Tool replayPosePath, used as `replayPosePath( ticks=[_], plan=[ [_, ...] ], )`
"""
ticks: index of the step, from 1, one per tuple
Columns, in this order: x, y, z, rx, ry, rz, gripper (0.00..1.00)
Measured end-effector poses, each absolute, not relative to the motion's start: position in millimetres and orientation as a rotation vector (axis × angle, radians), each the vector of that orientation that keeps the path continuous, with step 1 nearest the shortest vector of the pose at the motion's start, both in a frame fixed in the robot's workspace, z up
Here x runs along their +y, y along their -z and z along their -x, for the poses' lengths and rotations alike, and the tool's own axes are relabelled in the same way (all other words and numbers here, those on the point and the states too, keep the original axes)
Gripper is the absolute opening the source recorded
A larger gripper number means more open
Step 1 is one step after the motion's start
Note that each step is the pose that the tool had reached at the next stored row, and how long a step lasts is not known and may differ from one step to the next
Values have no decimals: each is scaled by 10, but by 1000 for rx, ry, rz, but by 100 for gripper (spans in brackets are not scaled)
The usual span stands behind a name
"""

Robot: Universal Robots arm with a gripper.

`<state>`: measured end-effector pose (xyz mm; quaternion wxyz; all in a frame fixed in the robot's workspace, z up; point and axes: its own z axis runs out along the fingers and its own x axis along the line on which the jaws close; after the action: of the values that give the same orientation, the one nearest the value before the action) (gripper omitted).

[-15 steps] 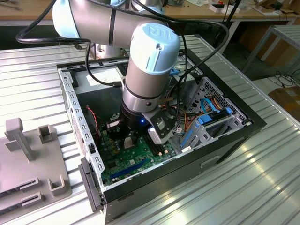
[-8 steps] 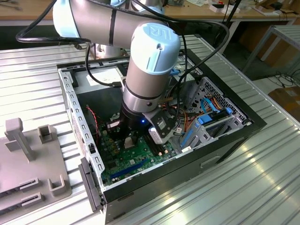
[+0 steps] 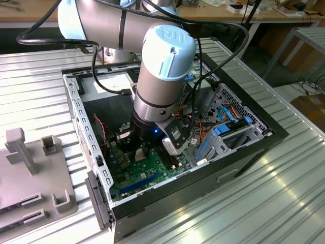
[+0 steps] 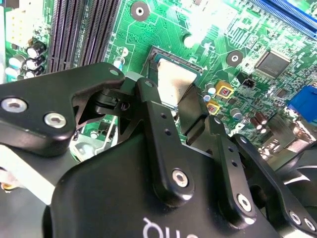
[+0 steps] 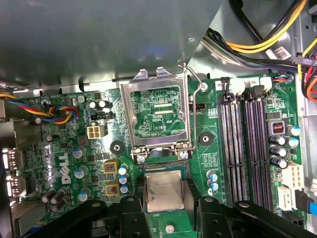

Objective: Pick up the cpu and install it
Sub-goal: 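Place the cpu into insertion slot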

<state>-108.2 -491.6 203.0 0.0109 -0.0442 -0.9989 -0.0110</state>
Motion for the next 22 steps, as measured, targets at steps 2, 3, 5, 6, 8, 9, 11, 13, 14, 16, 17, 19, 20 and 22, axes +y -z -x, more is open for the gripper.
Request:
replayPosePath(
  ticks=[2,3,5,6,8,9,11,13,14,16,17,19,20,22],
  plan=[
    [-4913,-2031,1081,-3117,33,129,44],
    [-4910,-2032,1082,-3117,33,126,44],
    [-4903,-2032,1082,-3117,32,124,44],
    [-4899,-2032,1082,-3117,32,124,44],
    [-4897,-2032,1082,-3117,32,124,44],
    [-4897,-2032,1082,-3117,32,124,44],
    [-4896,-2032,1082,-3117,32,124,44],
    [-4896,-2032,1082,-3117,32,124,44],
    [-4896,-2034,1082,-3117,32,124,44],
    [-4896,-2035,1082,-3117,32,124,44],
    [-4896,-2036,1083,-3117,32,124,44],
    [-4896,-2038,1082,-3117,32,124,45],
    [-4896,-2039,1082,-3117,32,124,52],
    [-4910,-2042,1081,-3117,31,123,52]
  ],
)
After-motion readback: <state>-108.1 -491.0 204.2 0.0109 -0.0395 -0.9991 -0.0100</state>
